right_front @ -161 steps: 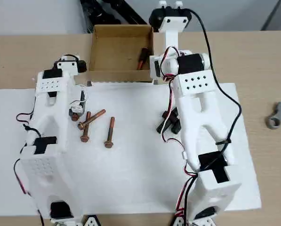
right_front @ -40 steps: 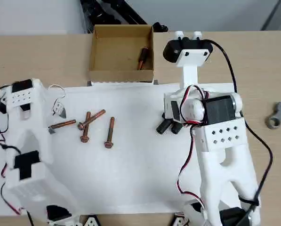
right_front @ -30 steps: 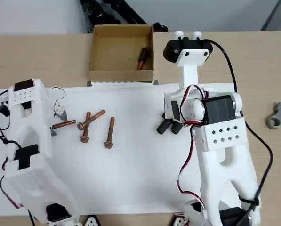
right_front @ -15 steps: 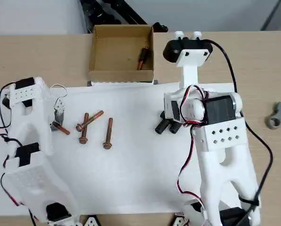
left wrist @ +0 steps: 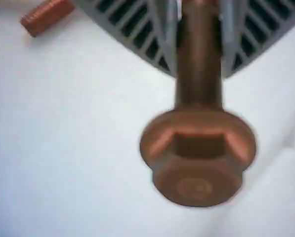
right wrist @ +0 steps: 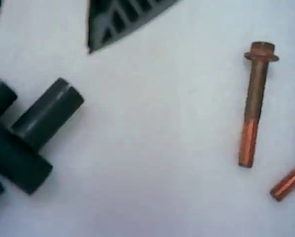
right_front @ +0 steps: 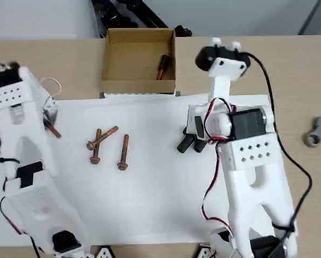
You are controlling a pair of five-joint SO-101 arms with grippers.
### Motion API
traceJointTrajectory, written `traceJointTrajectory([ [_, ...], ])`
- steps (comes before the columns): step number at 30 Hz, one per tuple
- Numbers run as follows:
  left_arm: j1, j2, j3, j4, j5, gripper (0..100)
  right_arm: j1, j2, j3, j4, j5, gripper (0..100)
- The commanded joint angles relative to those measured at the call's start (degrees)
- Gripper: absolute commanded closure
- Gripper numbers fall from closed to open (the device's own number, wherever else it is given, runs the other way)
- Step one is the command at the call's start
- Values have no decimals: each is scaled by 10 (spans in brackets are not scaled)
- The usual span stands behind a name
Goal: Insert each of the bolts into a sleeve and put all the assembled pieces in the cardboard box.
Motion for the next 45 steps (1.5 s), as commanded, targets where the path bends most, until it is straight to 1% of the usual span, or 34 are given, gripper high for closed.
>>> traceJointTrajectory([
  [1, 27, -127, -36, 17, -73, 994, 3, 29, 4, -4, -51, 880],
  [3, 47, -186, -25, 16, -112, 994, 3, 54, 4, -2, -79, 880],
  [6, 70, -263, -3, 16, -151, 994, 0, 91, 2, -8, -129, 880],
  [12, 71, -360, 92, 16, -200, 994, -37, 158, 1, -33, -206, 878],
  [16, 57, -400, 145, 5, -209, 994, -47, 202, 1, -68, -262, 877],
  [22, 49, -441, 171, -4, -245, 994, -44, 262, 1, -114, -268, 877],
  [27, 49, -447, 171, -4, -245, 994, -45, 305, 1, -137, -269, 877],
  [36, 50, -447, 171, -4, -245, 994, -44, 369, 1, -141, -269, 879],
  [45, 50, -446, 171, -4, -246, 994, -43, 457, 1, -194, -266, 879],
])
